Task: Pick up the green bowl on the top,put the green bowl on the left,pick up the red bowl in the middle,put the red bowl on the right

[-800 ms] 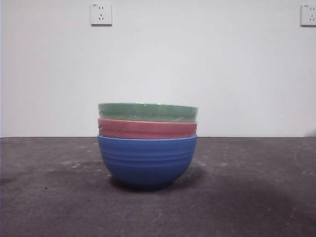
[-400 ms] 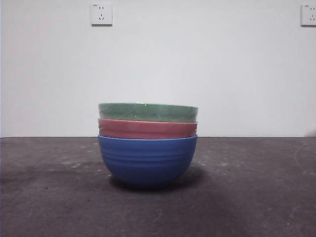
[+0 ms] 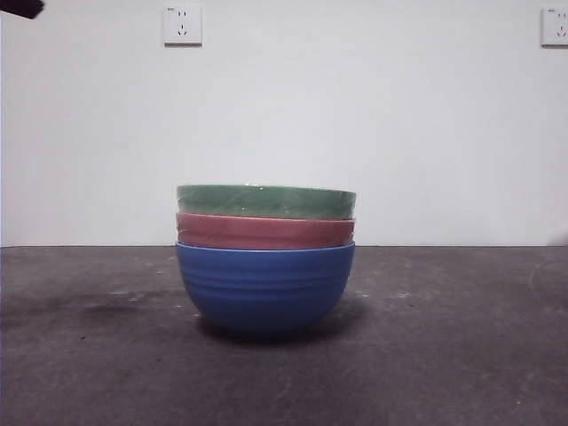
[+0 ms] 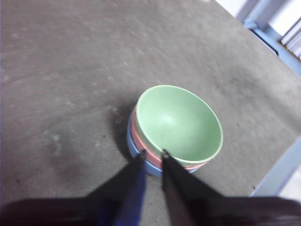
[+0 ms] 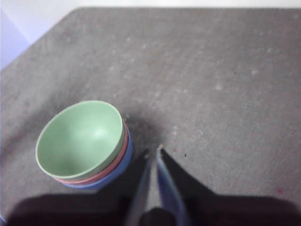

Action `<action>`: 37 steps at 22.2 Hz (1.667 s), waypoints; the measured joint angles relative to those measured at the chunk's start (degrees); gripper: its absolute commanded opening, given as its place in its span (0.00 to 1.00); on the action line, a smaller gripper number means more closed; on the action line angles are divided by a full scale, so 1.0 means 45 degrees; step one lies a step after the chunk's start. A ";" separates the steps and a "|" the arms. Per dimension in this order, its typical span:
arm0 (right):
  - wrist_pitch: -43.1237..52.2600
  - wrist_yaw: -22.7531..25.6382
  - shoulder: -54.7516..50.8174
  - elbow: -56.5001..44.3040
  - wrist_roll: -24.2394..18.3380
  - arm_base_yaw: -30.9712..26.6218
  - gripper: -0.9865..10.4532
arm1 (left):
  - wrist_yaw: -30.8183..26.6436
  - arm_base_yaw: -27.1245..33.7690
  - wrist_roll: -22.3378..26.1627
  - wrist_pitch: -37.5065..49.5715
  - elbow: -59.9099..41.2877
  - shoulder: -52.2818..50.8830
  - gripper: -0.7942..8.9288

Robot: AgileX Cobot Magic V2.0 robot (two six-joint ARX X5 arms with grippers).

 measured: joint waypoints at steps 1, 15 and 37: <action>-0.0039 -0.0005 0.0102 0.0000 -0.0058 0.0000 0.31 | 0.0000 -0.0194 0.0121 -0.0107 0.0238 0.0233 0.41; -0.0044 -0.0039 0.1103 0.0005 -0.0034 0.1413 0.31 | -0.4478 -0.7849 0.2550 -0.0879 0.3623 0.5756 0.41; -0.0049 -0.0019 0.1229 0.0005 -0.0034 0.1501 0.30 | -0.5814 -0.9156 0.5003 -0.0967 0.3701 0.8723 0.07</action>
